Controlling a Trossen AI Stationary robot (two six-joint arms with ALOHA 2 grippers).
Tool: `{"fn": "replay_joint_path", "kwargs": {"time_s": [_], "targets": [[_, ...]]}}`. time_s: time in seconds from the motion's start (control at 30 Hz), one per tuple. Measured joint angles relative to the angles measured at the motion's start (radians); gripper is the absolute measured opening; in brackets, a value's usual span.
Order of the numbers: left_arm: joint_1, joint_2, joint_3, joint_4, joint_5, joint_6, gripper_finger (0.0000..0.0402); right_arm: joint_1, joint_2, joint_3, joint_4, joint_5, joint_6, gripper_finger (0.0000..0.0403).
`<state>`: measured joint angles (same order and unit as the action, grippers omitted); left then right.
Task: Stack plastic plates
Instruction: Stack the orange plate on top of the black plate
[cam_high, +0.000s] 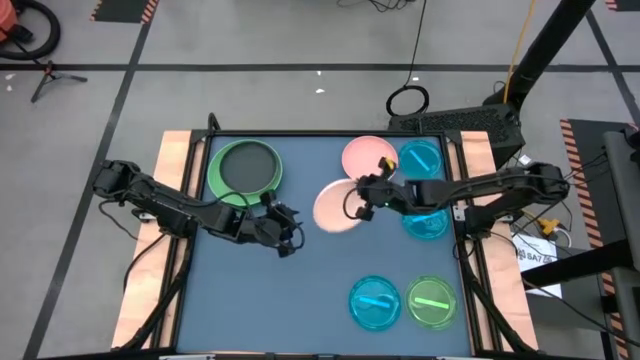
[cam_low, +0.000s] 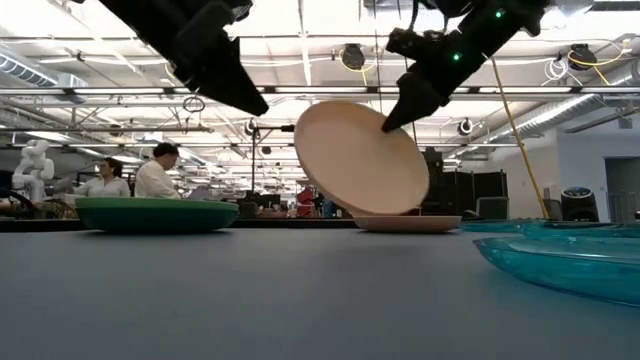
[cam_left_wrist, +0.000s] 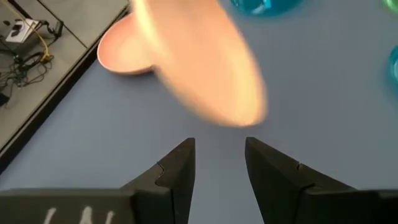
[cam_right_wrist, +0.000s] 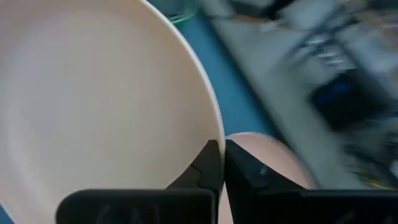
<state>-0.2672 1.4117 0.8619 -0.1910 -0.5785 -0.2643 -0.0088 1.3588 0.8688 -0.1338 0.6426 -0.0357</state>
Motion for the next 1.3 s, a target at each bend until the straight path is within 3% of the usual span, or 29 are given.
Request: {"fn": "replay_joint_path", "kwargs": {"time_s": [0.13, 0.23, 0.4, 0.63, 1.3], "targets": [[0.0, 0.0, 0.0, 0.065, -0.004, -0.001, 0.0147, 0.028, -0.008, -0.027, 0.099, 0.202, 0.012, 0.0003], [0.006, 0.0, 0.0, 0.112, -0.007, 0.016, 0.0147, 0.039, -0.008, -0.033, 0.189, 0.245, -0.031, 0.0003], [0.032, 0.0, 0.0, 0.145, -0.037, 0.008, 0.0147, 0.043, -0.008, -0.034, 0.252, 0.248, -0.134, 0.0003], [0.069, 0.0, 0.0, 0.137, -0.071, -0.115, 0.0147, 0.042, -0.008, -0.034, 0.225, 0.25, -0.212, 0.0005], [0.076, 0.057, -0.002, 0.212, -0.084, -0.136, 0.0147, 0.046, -0.009, -0.034, 0.219, 0.22, -0.22, 0.0008]]}}
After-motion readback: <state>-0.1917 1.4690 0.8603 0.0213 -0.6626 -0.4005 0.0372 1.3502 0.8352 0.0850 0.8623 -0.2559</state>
